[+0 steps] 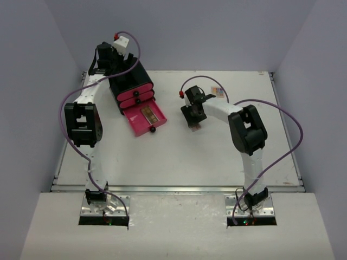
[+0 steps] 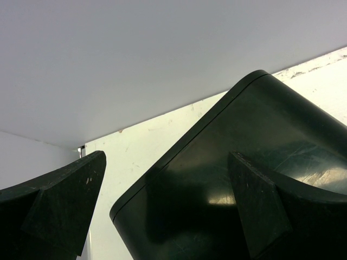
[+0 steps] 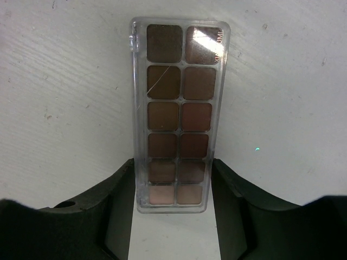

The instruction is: Organize the makeup

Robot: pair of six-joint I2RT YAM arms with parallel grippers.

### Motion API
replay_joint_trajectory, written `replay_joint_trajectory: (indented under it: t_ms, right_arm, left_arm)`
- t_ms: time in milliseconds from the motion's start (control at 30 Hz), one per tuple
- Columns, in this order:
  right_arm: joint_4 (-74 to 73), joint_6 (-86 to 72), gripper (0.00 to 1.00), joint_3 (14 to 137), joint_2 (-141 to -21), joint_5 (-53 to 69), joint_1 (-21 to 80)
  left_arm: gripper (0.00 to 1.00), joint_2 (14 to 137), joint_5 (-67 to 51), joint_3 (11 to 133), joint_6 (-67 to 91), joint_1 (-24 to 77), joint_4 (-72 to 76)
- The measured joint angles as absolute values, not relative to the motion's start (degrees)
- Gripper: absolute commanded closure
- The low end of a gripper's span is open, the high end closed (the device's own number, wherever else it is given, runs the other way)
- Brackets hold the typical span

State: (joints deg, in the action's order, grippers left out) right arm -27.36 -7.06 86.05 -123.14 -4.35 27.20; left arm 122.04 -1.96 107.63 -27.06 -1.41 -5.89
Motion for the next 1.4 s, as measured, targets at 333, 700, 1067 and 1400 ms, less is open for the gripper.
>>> replay_joint_trajectory:
  t_ms: [333, 700, 1067, 1400]
  right_arm:
    - [-25.9, -9.5, 1.00, 80.0, -117.3, 0.5, 28.3]
    - [-31.0, -11.9, 1.00, 91.0, -115.4, 3.5, 37.1]
    - [-41.5, -14.8, 1.00, 123.6, -133.5, 4.7, 44.8]
    - [-40.2, -18.1, 1.00, 123.7, -137.4, 4.2, 45.9]
  left_arm:
    - [0.04, 122.0, -2.0, 107.6, -27.1, -1.4, -5.9]
    - [0.04, 122.0, -2.0, 107.6, -27.0, -1.4, -5.9]
    - [0.04, 122.0, -2.1, 107.6, -26.9, -1.4, -5.9]
    - [0.04, 122.0, -2.3, 107.7, -26.7, -1.4, -5.9]
